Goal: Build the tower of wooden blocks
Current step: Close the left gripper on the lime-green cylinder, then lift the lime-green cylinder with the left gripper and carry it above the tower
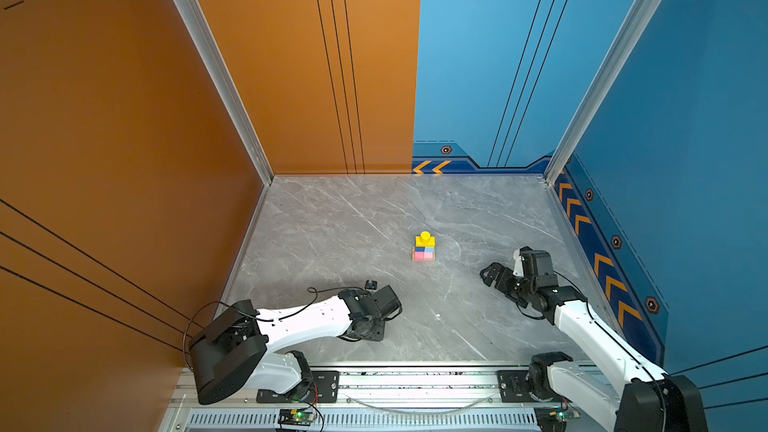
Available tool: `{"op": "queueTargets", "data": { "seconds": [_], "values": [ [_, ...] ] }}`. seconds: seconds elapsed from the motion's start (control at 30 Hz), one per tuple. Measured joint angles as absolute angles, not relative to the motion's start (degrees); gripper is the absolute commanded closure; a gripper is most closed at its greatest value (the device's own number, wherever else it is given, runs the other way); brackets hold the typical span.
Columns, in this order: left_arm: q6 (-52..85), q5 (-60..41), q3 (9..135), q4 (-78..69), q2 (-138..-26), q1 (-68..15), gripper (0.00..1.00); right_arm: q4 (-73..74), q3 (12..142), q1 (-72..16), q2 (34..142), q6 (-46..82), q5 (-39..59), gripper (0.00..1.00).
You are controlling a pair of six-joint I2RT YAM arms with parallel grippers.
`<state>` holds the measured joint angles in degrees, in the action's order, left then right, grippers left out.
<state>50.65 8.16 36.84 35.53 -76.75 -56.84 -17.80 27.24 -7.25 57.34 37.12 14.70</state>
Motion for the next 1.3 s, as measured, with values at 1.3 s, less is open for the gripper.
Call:
{"op": "queueTargets", "data": {
  "seconds": [1.3],
  "values": [
    [51.9, 8.6, 36.9, 35.5, -75.5, -57.7, 0.68, -17.3, 26.5, -7.2, 57.5, 37.1, 14.7, 0.00]
  ]
}}
